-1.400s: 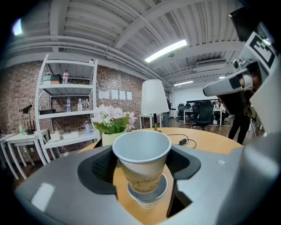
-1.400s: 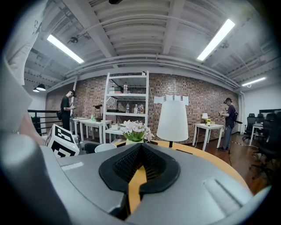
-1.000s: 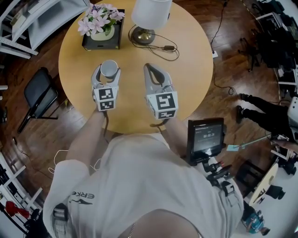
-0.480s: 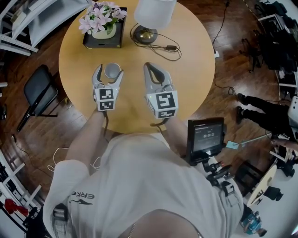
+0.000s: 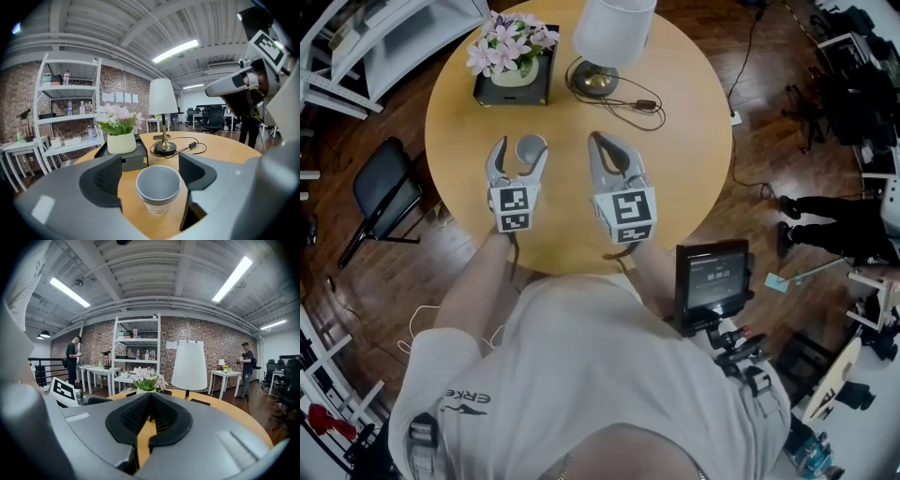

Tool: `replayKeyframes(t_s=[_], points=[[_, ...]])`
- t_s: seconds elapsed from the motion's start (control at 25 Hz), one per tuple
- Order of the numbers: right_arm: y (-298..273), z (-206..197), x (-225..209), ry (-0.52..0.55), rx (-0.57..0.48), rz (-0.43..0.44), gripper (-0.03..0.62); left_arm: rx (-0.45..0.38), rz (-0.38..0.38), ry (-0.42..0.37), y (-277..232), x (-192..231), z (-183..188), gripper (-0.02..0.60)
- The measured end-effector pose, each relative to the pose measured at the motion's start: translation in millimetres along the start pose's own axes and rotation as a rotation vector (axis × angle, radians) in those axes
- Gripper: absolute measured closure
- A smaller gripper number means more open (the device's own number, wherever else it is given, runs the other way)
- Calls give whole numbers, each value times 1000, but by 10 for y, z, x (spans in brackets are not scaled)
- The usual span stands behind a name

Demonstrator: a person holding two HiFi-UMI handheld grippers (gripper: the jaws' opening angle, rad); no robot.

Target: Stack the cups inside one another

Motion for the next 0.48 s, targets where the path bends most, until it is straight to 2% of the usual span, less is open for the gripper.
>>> replayKeyframes(t_s=[0.2,0.48], points=[[44,62,81,10,-24,1,580,-50,27,0,145,74,133,291],[169,280,234,34,-92,10,580,-167,76,-15,468,129,534,522]])
Point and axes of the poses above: the fingertips, and each gripper's own axes: y backward along the fingers, x to its left, z out of its top, the point moved 4 cm from there along y, backward along the fingers, and after that the axes turned 7 degrees about -y, right-handed, at the moved point
